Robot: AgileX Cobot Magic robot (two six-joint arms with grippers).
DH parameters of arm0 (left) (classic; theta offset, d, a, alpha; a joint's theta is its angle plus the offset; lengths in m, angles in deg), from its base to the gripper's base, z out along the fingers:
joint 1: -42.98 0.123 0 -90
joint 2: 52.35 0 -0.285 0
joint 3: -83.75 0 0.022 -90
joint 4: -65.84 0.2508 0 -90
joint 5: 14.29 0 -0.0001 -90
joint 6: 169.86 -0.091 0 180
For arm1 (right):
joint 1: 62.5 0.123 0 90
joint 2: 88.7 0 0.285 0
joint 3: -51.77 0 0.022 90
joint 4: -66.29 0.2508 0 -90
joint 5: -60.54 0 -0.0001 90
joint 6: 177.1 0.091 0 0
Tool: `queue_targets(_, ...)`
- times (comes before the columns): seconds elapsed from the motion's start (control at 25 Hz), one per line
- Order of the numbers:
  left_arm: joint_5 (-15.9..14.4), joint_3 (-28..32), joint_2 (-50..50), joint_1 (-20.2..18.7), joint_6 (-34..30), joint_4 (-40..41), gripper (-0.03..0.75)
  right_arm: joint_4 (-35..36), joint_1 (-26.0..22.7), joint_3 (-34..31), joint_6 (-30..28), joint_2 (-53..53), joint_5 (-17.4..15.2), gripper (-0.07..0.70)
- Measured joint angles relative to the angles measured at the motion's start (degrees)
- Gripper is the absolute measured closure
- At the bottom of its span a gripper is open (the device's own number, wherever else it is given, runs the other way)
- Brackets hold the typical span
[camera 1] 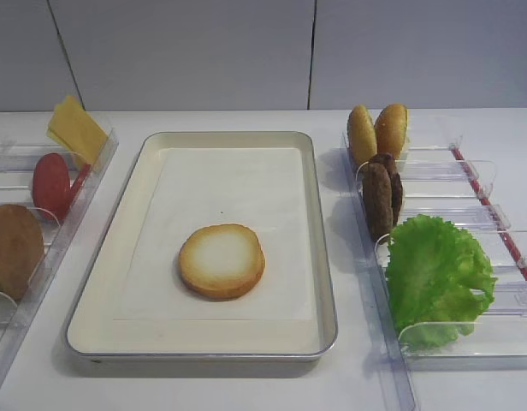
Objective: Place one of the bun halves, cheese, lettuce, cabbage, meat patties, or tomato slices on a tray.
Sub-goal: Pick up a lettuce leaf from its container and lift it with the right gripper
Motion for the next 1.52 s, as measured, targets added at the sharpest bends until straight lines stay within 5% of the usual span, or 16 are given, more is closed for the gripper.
queue_targets(0.44,0.0,0.0,0.0,0.0,0.0,0.0,0.358,6.51,0.0,0.13,0.0,-4.8,1.31,0.032)
queue_targets(1.52,0.0,0.0,0.0,0.0,0.0,0.0,0.358,21.37,0.0,17.03,-3.69,-60.41,5.41,0.032)
